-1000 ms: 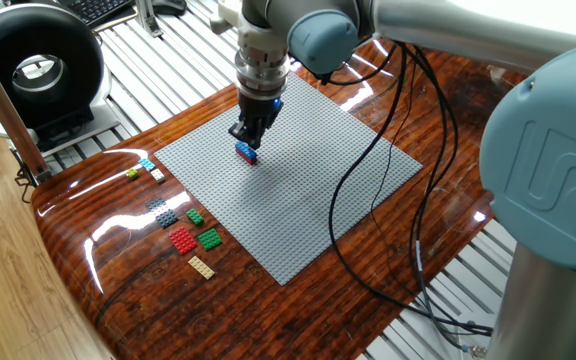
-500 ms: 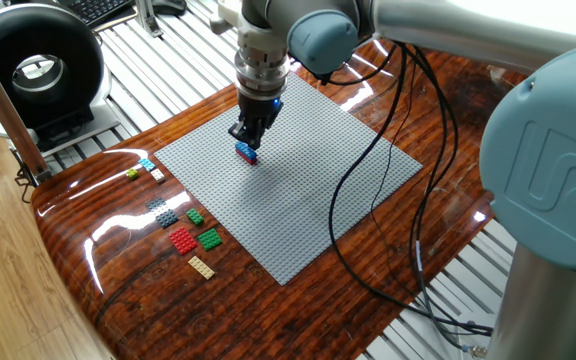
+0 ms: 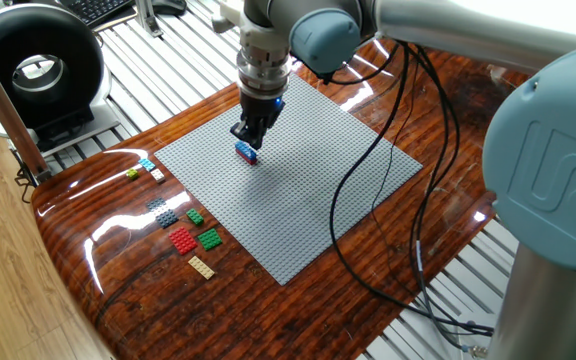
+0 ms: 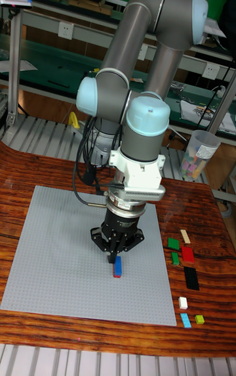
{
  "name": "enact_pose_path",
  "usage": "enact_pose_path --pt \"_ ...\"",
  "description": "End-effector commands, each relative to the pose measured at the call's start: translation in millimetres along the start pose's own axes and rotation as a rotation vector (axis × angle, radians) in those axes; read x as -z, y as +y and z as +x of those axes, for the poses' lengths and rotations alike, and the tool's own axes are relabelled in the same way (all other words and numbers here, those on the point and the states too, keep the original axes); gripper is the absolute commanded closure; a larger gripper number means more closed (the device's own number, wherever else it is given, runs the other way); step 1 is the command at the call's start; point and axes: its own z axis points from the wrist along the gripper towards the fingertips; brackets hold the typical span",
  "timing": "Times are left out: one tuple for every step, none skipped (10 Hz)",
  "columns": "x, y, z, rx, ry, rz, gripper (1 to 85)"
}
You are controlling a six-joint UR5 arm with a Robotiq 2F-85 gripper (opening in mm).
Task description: Build with small Lego blocks
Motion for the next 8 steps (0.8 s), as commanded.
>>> enact_pose_path --pt "0.8 1.8 0.6 -0.01 -0.005 -0.011 84.3" --pt "0.2 2.4 0.6 -0.01 -0.005 -0.011 84.3" --pt "-0.5 3.4 0.8 -0.011 -0.005 -0.011 84.3" --pt "-1.2 4.4 0.3 -0.011 -0.006 -0.01 84.3" --pt "-1.8 5.4 0.0 -0.013 -0.006 -0.01 84.3" --pt "-1.9 6.0 -0.3 -0.013 -0.006 -0.01 84.3" --pt "-2.1 6.4 -0.5 -0.013 -0.006 -0.01 84.3" --pt "-2.1 6.1 -0.5 -0.013 -0.006 -0.009 84.3"
